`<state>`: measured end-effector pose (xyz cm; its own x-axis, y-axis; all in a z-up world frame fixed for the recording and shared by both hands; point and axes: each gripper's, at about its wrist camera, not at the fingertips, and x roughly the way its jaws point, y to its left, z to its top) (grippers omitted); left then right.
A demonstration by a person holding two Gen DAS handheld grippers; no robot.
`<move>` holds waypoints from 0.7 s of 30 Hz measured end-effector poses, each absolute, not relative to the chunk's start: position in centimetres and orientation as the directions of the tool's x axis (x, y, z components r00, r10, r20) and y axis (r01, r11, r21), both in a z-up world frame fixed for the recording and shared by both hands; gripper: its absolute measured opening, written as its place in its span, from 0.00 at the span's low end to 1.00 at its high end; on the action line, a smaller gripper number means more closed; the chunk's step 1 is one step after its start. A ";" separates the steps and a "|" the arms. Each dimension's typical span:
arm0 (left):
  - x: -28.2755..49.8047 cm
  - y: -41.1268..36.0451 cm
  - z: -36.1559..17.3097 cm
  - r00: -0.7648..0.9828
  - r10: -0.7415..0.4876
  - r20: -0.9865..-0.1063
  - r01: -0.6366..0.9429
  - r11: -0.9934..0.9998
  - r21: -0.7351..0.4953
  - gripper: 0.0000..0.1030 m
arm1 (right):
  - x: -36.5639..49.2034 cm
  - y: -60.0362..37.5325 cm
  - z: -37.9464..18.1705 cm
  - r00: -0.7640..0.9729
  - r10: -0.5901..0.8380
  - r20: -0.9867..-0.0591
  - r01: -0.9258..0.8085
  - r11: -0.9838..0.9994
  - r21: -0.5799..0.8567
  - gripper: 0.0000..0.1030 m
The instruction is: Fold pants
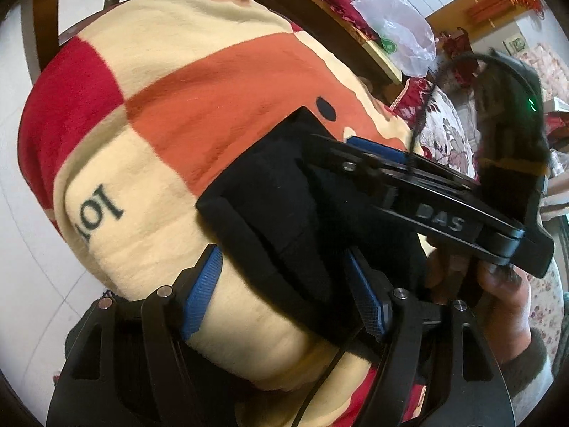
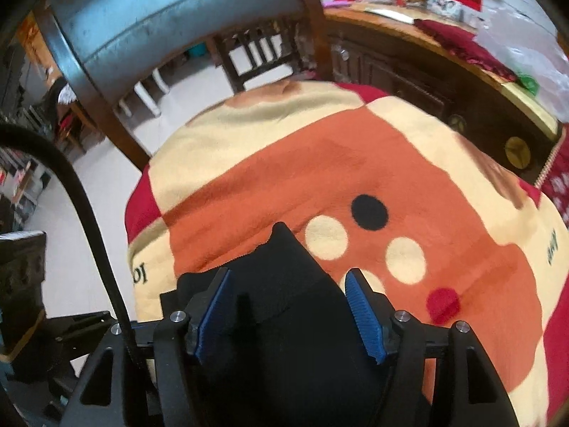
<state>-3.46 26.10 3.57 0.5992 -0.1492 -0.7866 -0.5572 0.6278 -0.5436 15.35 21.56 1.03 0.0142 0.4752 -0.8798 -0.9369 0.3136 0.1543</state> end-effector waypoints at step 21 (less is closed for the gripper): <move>-3.7 26.2 3.3 0.648 -0.142 -0.748 -0.520 0.635 -0.571 0.42 | 14.9 22.7 0.2 0.041 0.472 -0.881 -0.949 0.293 0.112 0.16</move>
<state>-3.73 26.16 3.29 0.6484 -0.1419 -0.7480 -0.5201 0.6349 -0.5713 14.94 22.67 0.22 0.0415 0.4718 -0.8807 -0.9493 0.2935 0.1125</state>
